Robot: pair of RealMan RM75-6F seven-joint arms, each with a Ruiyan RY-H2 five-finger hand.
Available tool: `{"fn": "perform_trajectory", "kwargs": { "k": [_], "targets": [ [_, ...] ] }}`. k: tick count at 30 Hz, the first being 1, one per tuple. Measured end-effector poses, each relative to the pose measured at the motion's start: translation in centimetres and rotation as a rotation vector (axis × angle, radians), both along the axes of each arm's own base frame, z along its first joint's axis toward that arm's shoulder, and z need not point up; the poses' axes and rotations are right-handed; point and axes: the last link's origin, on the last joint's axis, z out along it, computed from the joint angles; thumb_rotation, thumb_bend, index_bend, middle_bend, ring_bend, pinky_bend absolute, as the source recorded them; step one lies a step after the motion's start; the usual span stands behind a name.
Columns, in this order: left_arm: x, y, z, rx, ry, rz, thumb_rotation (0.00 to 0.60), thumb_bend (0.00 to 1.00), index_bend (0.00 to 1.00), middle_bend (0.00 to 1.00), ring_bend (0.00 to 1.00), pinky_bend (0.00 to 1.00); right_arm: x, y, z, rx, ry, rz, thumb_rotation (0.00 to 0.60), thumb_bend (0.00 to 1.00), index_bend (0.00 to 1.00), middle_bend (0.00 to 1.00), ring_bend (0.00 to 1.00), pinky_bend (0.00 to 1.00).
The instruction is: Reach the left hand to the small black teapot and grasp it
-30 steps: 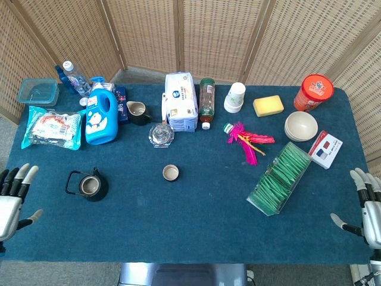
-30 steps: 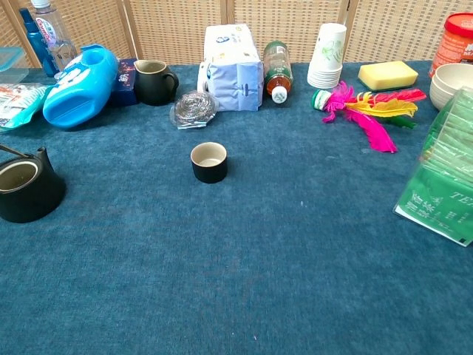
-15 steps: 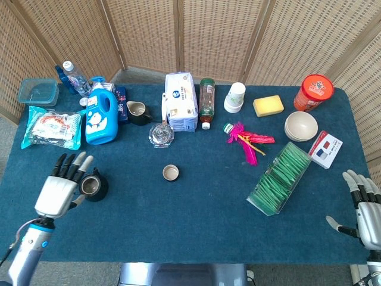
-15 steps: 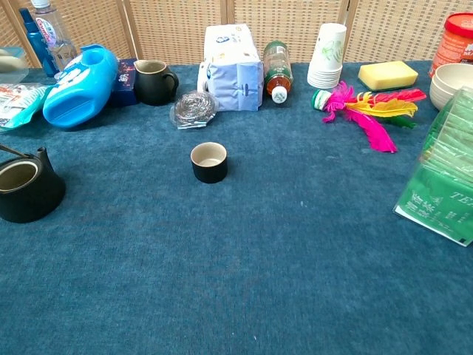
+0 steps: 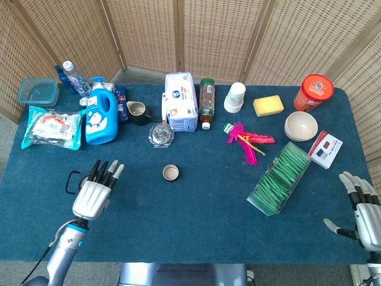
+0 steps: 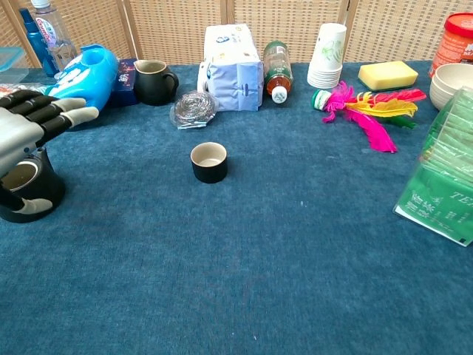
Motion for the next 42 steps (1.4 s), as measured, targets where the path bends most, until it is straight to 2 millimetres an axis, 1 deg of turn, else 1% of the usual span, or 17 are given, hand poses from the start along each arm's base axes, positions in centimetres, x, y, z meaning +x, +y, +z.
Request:
{"fn": "perform_trajectory", "kwargs": {
  "k": [5, 9, 13, 17, 20, 25, 35, 42],
  "targets": [
    [-0.8, 0.0, -0.1, 0.026, 0.019, 0.012, 0.600, 0.00, 0.00, 0.00, 0.00, 0.01, -0.1, 0.0, 0.2, 0.006, -0.014, -0.001, 0.600, 0.00, 0.00, 0.00, 0.00, 0.00],
    [-1.7, 0.5, 0.1, 0.043, 0.026, 0.044, 0.600, 0.00, 0.00, 0.00, 0.00, 0.01, 0.0, 0.0, 0.1, 0.015, -0.018, 0.003, 0.600, 0.00, 0.00, 0.00, 0.00, 0.00],
    [-2.2, 0.9, -0.1, 0.018, 0.026, 0.063, 0.600, 0.00, 0.00, 0.00, 0.00, 0.01, 0.0, 0.0, 0.0, 0.023, -0.020, 0.004, 0.600, 0.00, 0.00, 0.00, 0.00, 0.00],
    [-2.8, 1.6, -0.2, 0.017, 0.040, 0.078, 0.600, 0.00, 0.00, 0.00, 0.00, 0.01, 0.0, -0.1, -0.1, 0.027, -0.022, 0.004, 0.600, 0.00, 0.00, 0.00, 0.00, 0.00],
    [-3.4, 2.3, 0.1, 0.034, 0.042, 0.098, 0.600, 0.00, 0.00, 0.00, 0.00, 0.01, 0.0, -0.1, -0.2, 0.028, -0.022, 0.003, 0.600, 0.00, 0.00, 0.00, 0.00, 0.00],
    [-4.9, 3.4, 1.4, 0.068, 0.061, 0.139, 0.600, 0.00, 0.00, 0.00, 0.00, 0.01, -0.1, -0.2, -0.2, 0.029, -0.024, 0.001, 0.600, 0.00, 0.00, 0.00, 0.00, 0.00],
    [-8.3, 4.6, 4.1, 0.115, 0.095, 0.210, 0.600, 0.00, 0.00, 0.00, 0.00, 0.01, 0.0, -0.2, -0.4, 0.035, -0.019, 0.000, 0.600, 0.00, 0.00, 0.00, 0.00, 0.00],
    [-11.1, 7.3, 7.6, 0.208, 0.097, 0.290, 0.600, 0.00, 0.00, 0.00, 0.00, 0.01, 0.1, -0.2, -0.6, 0.036, -0.011, -0.002, 0.600, 0.00, 0.00, 0.00, 0.00, 0.00]
  ]
}}
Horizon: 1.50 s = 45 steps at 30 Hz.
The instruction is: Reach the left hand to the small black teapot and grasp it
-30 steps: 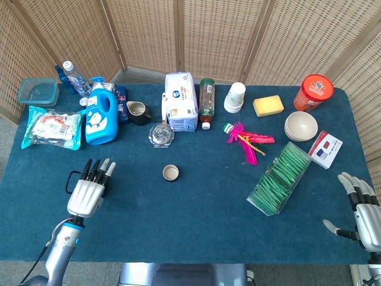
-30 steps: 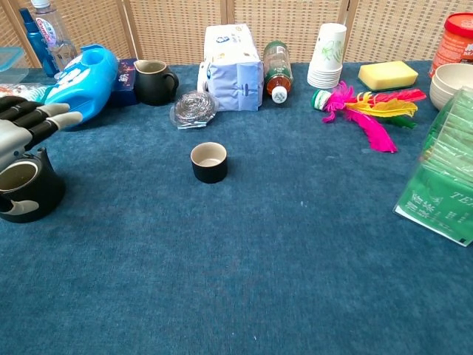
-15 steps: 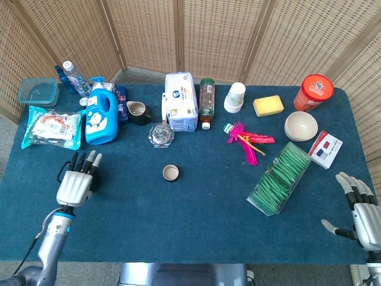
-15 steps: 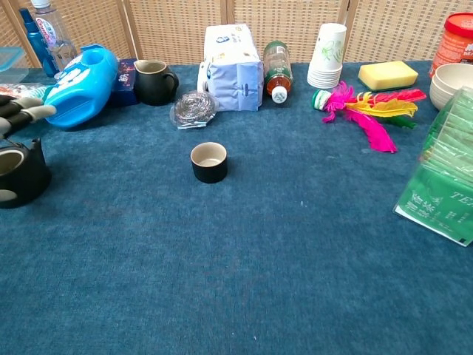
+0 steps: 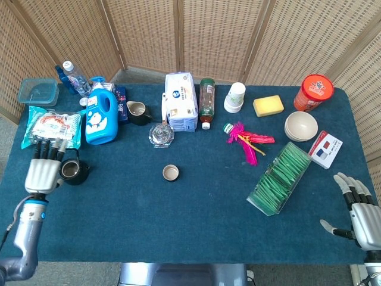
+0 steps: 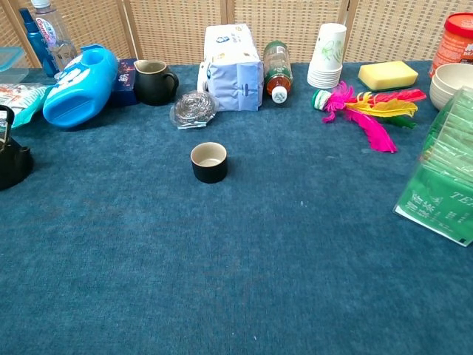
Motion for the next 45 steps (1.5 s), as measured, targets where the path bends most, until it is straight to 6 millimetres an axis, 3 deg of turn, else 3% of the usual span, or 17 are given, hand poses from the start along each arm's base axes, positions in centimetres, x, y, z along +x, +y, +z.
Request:
{"fn": "perform_trajectory", "kwargs": {
  "k": [8, 14, 19, 27, 45],
  "targets": [
    [-1.2, 0.7, 2.1, 0.026, -0.060, 0.054, 0.600, 0.00, 0.00, 0.00, 0.00, 0.01, 0.1, 0.1, -0.1, 0.003, 0.004, 0.004, 0.600, 0.00, 0.00, 0.00, 0.00, 0.00],
    [-0.1, 0.6, 4.2, 0.030, -0.182, 0.054, 0.600, 0.00, 0.00, 0.00, 0.00, 0.01, 0.2, 0.2, -0.3, 0.012, 0.009, 0.011, 0.600, 0.00, 0.00, 0.00, 0.00, 0.00],
    [0.8, 1.7, 5.6, 0.039, -0.224, 0.076, 0.600, 0.00, 0.00, 0.00, 0.00, 0.01, 0.2, 0.2, -0.4, 0.016, 0.013, 0.017, 0.600, 0.00, 0.00, 0.00, 0.00, 0.00],
    [2.3, 4.6, 3.6, 0.030, -0.195, 0.094, 0.600, 0.00, 0.00, 0.00, 0.00, 0.01, 0.0, 0.0, -0.5, 0.018, 0.012, 0.008, 0.600, 0.00, 0.00, 0.00, 0.00, 0.00],
    [3.5, 7.5, 0.4, 0.020, -0.182, 0.114, 0.600, 0.00, 0.00, 0.00, 0.00, 0.01, -0.1, -0.2, -0.6, 0.040, -0.016, 0.006, 0.600, 0.00, 0.00, 0.00, 0.00, 0.00]
  ]
}}
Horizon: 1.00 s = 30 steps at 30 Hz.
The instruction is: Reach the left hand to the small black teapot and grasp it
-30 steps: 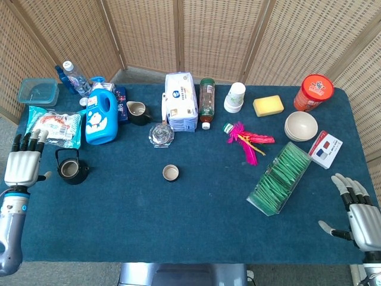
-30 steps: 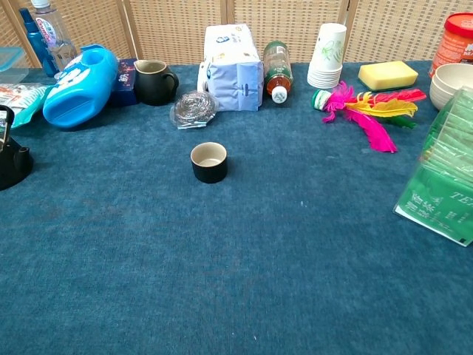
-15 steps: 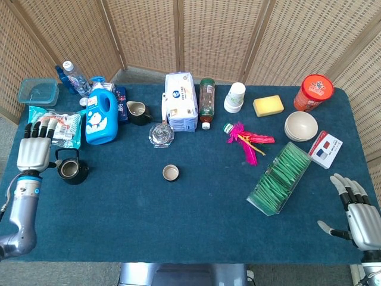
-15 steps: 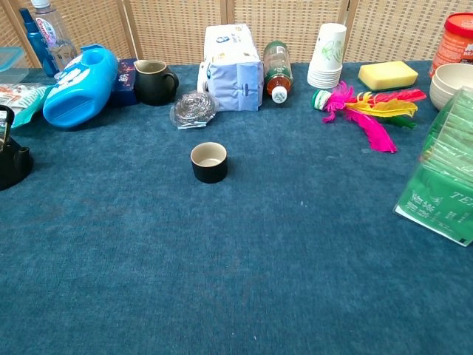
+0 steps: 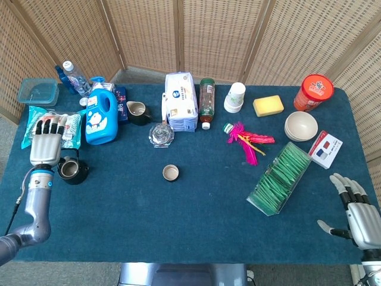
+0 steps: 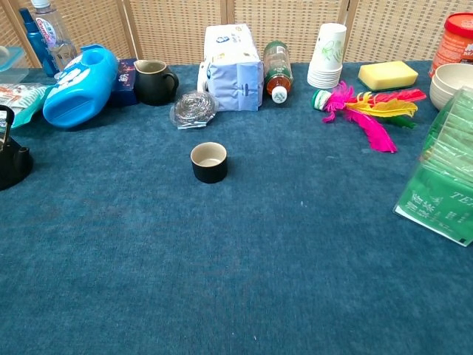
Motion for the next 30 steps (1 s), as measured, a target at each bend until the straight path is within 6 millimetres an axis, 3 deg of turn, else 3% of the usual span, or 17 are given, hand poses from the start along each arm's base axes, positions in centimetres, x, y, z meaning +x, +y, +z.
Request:
{"fn": "perform_trajectory", "kwargs": {
  "k": [8, 12, 18, 26, 30],
  "targets": [
    [0.6, 0.8, -1.3, -0.002, 0.017, -0.014, 0.600, 0.00, 0.00, 0.00, 0.00, 0.02, 0.4, 0.4, -0.1, 0.062, -0.063, 0.025, 0.600, 0.00, 0.00, 0.00, 0.00, 0.00],
    [0.8, 1.1, -1.7, 0.003, 0.032, -0.010, 0.600, 0.19, 0.00, 0.04, 0.02, 0.14, 0.6, 0.5, -0.1, 0.096, -0.094, 0.037, 0.600, 0.00, 0.00, 0.00, 0.00, 0.00],
    [0.7, 1.5, -1.9, 0.051, 0.082, -0.018, 0.600, 0.42, 0.10, 0.22, 0.25, 0.43, 0.6, 0.6, 0.1, 0.105, -0.117, 0.040, 0.600, 0.00, 0.00, 0.00, 0.00, 0.00],
    [0.3, 1.3, -2.4, 0.025, 0.162, -0.005, 0.600, 0.43, 0.27, 0.36, 0.42, 0.59, 0.4, 0.6, 0.4, 0.086, -0.102, 0.040, 0.600, 0.00, 0.00, 0.00, 0.00, 0.00],
    [0.2, 0.9, -2.4, 0.012, 0.188, -0.021, 0.600, 0.43, 0.34, 0.49, 0.53, 0.64, 0.5, 0.7, 0.3, 0.092, -0.103, 0.043, 0.600, 0.00, 0.00, 0.00, 0.00, 0.00]
  ]
}}
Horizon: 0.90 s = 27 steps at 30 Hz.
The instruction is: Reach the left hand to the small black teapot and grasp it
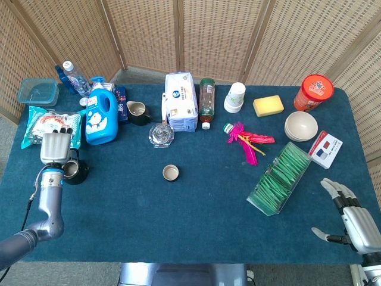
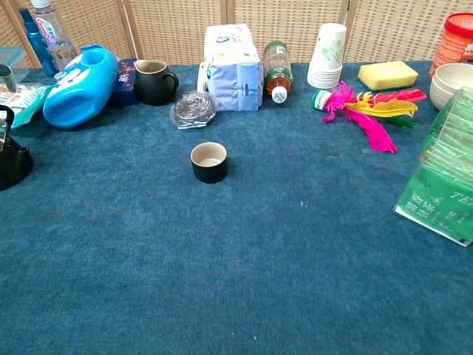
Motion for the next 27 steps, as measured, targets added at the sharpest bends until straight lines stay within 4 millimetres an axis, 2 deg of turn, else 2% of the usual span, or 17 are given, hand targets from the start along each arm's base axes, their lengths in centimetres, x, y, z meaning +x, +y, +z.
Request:
{"fn": "perform_trajectory", "kwargs": {
  "k": [3, 6, 12, 18, 27],
  "targets": [
    [0.0, -0.2, 0.0, -0.012, -0.002, -0.009, 0.600, 0.43, 0.42, 0.62, 0.62, 0.69, 0.0, 0.0, -0.1, 0.002, 0.003, 0.002, 0.600, 0.00, 0.00, 0.00, 0.00, 0.00],
    [0.0, -0.4, 0.0, -0.020, -0.016, -0.012, 0.600, 0.44, 0.49, 0.70, 0.67, 0.75, 0.1, 0.1, -0.1, 0.005, 0.002, 0.002, 0.600, 0.00, 0.00, 0.00, 0.00, 0.00],
    [0.0, -0.6, 0.1, -0.043, -0.030, -0.009, 0.600, 0.47, 0.55, 0.76, 0.73, 0.85, 0.1, 0.1, -0.2, 0.005, 0.005, 0.003, 0.600, 0.00, 0.00, 0.00, 0.00, 0.00],
    [0.3, -1.0, 0.0, -0.081, -0.081, -0.011, 0.600, 0.61, 0.62, 0.84, 0.80, 0.98, 0.2, 0.1, -0.2, 0.004, 0.003, 0.002, 0.600, 0.00, 0.00, 0.00, 0.00, 0.00],
    [0.7, -2.0, 2.0, -0.120, -0.186, -0.042, 0.600, 0.66, 0.63, 0.86, 0.83, 1.00, 0.2, 0.3, -0.1, 0.004, 0.001, 0.007, 0.600, 0.00, 0.00, 0.00, 0.00, 0.00]
  ]
}}
